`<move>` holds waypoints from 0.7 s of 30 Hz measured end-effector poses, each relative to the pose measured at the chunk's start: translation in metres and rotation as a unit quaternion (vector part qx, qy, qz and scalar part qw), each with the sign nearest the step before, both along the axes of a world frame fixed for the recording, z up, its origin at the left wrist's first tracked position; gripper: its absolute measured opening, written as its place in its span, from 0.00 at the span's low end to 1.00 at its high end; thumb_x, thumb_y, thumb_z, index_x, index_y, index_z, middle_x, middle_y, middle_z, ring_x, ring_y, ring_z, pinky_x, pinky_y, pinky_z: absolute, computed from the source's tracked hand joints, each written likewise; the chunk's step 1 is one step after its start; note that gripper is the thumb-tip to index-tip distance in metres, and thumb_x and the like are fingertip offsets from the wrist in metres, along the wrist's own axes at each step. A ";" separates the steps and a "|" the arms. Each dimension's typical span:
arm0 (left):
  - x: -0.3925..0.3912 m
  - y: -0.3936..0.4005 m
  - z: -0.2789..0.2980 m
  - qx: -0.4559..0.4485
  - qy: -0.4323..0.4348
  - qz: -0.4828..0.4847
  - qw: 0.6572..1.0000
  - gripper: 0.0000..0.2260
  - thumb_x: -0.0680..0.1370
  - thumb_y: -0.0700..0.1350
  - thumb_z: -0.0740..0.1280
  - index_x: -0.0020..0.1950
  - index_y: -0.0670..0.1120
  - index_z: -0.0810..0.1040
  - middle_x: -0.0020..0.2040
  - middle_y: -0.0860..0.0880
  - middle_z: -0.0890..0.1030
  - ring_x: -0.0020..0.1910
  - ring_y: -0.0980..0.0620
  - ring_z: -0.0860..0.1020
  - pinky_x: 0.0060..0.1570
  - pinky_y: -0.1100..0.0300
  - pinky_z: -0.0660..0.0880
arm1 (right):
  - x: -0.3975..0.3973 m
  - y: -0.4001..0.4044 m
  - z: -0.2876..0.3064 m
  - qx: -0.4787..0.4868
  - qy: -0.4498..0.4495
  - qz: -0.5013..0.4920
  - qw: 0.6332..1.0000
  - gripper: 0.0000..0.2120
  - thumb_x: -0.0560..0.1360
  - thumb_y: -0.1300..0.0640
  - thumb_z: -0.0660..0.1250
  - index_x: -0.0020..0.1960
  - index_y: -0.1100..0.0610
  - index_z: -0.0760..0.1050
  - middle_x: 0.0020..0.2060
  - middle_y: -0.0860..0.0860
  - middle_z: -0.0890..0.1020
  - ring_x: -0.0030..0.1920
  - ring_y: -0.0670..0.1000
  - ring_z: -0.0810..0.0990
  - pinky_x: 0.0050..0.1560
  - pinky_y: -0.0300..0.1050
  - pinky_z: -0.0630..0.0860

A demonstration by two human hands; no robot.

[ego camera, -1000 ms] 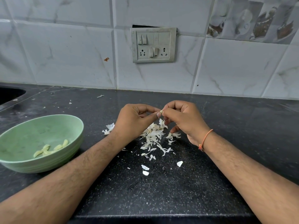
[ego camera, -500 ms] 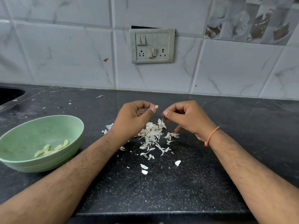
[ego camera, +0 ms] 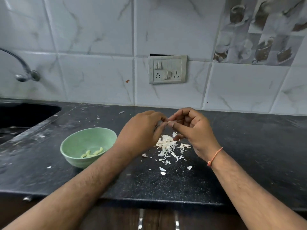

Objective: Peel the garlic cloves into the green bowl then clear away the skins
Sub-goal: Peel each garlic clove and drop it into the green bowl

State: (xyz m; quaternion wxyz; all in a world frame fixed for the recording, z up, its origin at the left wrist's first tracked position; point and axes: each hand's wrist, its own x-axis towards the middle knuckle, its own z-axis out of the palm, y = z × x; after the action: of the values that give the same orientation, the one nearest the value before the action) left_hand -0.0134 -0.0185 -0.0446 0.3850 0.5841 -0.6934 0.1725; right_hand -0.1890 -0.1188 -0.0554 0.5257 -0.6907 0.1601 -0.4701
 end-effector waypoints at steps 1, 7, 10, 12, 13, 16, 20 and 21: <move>0.005 0.009 0.003 0.000 -0.008 0.011 1.000 0.08 0.84 0.52 0.67 0.58 0.52 0.84 0.50 0.54 0.84 0.46 0.51 0.81 0.45 0.53 0.77 | 0.007 0.006 0.002 0.002 0.001 0.007 1.000 0.11 0.75 0.68 0.77 0.54 0.59 0.79 0.50 0.58 0.88 0.49 0.52 0.85 0.36 0.50 0.84; 0.051 0.063 0.011 0.027 -0.036 0.083 0.996 0.06 0.83 0.52 0.70 0.56 0.53 0.85 0.46 0.54 0.83 0.44 0.49 0.80 0.40 0.55 0.73 | 0.061 0.037 0.008 -0.015 0.056 0.044 0.997 0.13 0.75 0.67 0.78 0.54 0.57 0.78 0.48 0.55 0.89 0.44 0.50 0.84 0.33 0.47 0.81; 0.079 0.085 0.010 0.059 -0.039 0.115 0.991 0.06 0.82 0.53 0.70 0.55 0.55 0.85 0.47 0.56 0.84 0.45 0.50 0.81 0.40 0.54 0.74 | 0.094 0.049 0.003 -0.022 0.080 0.055 0.995 0.14 0.73 0.66 0.80 0.53 0.55 0.79 0.47 0.53 0.89 0.42 0.51 0.81 0.31 0.41 0.77; 0.096 0.096 0.007 0.090 -0.039 0.162 0.982 0.06 0.82 0.55 0.70 0.55 0.57 0.85 0.47 0.58 0.83 0.45 0.54 0.80 0.38 0.56 0.72 | 0.115 0.056 -0.002 -0.023 0.087 0.060 0.994 0.15 0.72 0.65 0.82 0.52 0.55 0.80 0.46 0.53 0.89 0.43 0.51 0.83 0.38 0.40 0.81; 0.104 0.101 0.005 0.103 -0.026 0.186 0.977 0.06 0.82 0.55 0.69 0.54 0.57 0.85 0.45 0.59 0.82 0.43 0.56 0.78 0.37 0.58 0.70 | 0.125 0.058 -0.006 -0.023 0.093 0.061 0.994 0.15 0.71 0.66 0.82 0.52 0.55 0.80 0.46 0.53 0.89 0.44 0.51 0.85 0.44 0.42 0.83; 0.124 0.109 -0.001 0.122 0.108 0.226 0.960 0.05 0.82 0.54 0.69 0.53 0.57 0.84 0.39 0.56 0.81 0.39 0.58 0.78 0.37 0.58 0.74 | 0.144 0.064 -0.015 -0.034 0.127 0.058 0.990 0.14 0.71 0.68 0.81 0.51 0.56 0.81 0.45 0.53 0.90 0.44 0.47 0.87 0.40 0.38 0.81; 0.134 0.100 -0.001 0.090 0.387 0.151 0.905 0.09 0.86 0.48 0.63 0.58 0.52 0.83 0.36 0.55 0.78 0.30 0.57 0.74 0.31 0.60 0.70 | 0.145 0.060 -0.020 -0.031 0.130 0.044 0.990 0.12 0.72 0.68 0.80 0.50 0.56 0.82 0.46 0.52 0.90 0.45 0.46 0.88 0.38 0.35 0.79; 0.131 0.096 0.002 0.076 0.475 0.099 0.871 0.11 0.87 0.45 0.60 0.61 0.48 0.82 0.34 0.54 0.73 0.28 0.56 0.69 0.27 0.62 0.66 | 0.141 0.056 -0.021 -0.031 0.122 0.040 0.991 0.11 0.73 0.68 0.80 0.50 0.57 0.82 0.46 0.52 0.90 0.46 0.46 0.88 0.40 0.35 0.79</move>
State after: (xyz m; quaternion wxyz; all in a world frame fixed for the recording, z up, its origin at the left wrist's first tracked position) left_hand 0.1174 0.0775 -0.0421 0.6036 0.6886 -0.3760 -0.1419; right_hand -0.0482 -0.0624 -0.0760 0.4992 -0.7647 0.1807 -0.3653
